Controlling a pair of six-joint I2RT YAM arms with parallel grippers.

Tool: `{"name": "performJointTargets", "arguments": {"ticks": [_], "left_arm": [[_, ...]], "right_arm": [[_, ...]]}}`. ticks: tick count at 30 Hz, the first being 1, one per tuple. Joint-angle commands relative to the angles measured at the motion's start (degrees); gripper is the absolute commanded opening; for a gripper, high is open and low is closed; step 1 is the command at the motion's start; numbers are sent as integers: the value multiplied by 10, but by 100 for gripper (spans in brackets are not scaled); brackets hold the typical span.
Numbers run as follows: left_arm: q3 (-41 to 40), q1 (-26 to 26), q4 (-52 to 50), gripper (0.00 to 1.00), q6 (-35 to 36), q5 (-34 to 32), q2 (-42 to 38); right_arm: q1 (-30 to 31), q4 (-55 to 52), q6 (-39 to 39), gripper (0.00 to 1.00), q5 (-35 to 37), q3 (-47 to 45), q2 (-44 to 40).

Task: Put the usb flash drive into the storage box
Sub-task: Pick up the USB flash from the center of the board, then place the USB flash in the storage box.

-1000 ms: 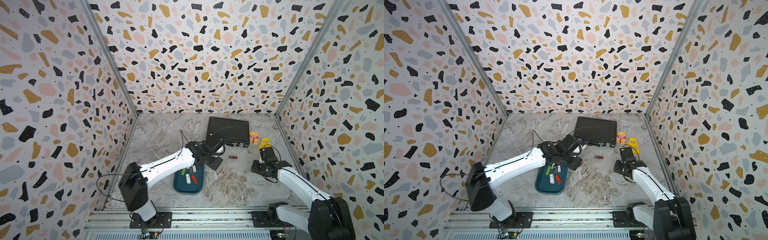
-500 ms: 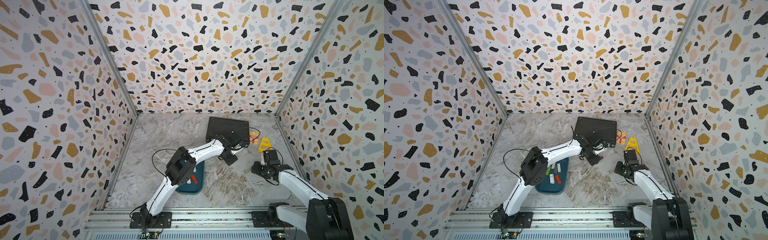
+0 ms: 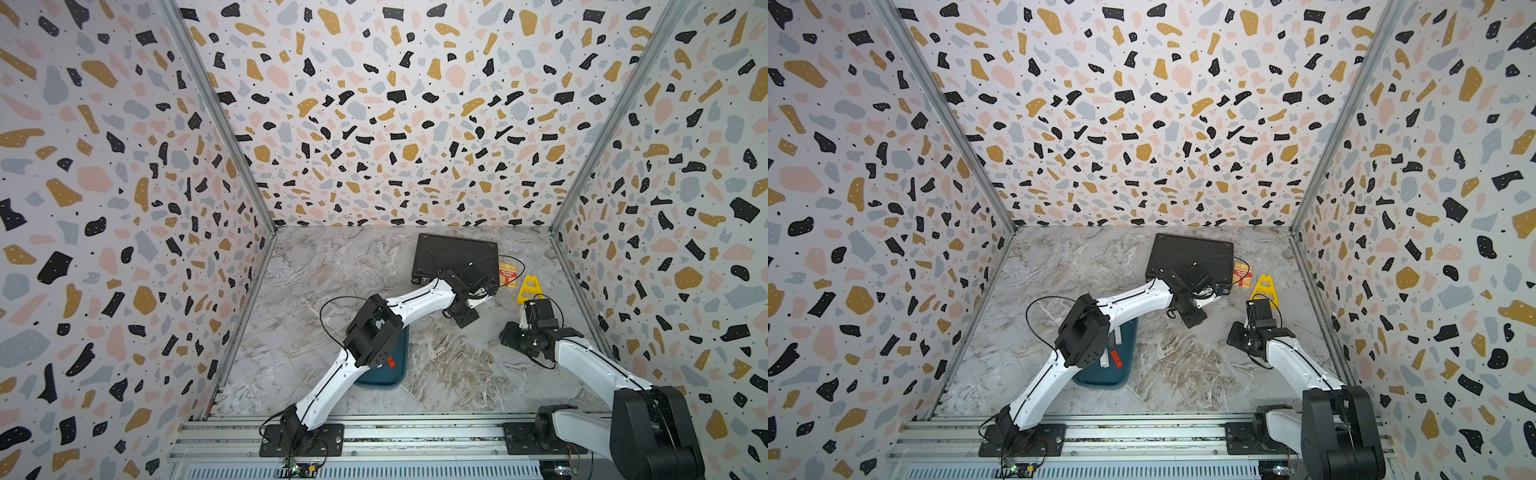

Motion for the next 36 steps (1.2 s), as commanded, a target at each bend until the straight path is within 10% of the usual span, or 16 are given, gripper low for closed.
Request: {"name": "performJointTargets", "arguments": {"ticks": [1,13,21,36], "left_arm": [[36,2,-35,58,13,14,29],[-16,5,-25,17,0,18,9],[-82,3,17,16,-56,26,-110],[-729,104,109,19,-372,-92,-735]], "right_arm": [[-3,-1,2,51,-4,5,2],[-2,2,2,52,-9,6,10],[-3,2,1,52,-8,6,9],[-3,4,0,52,-7,-1,-7]]}}
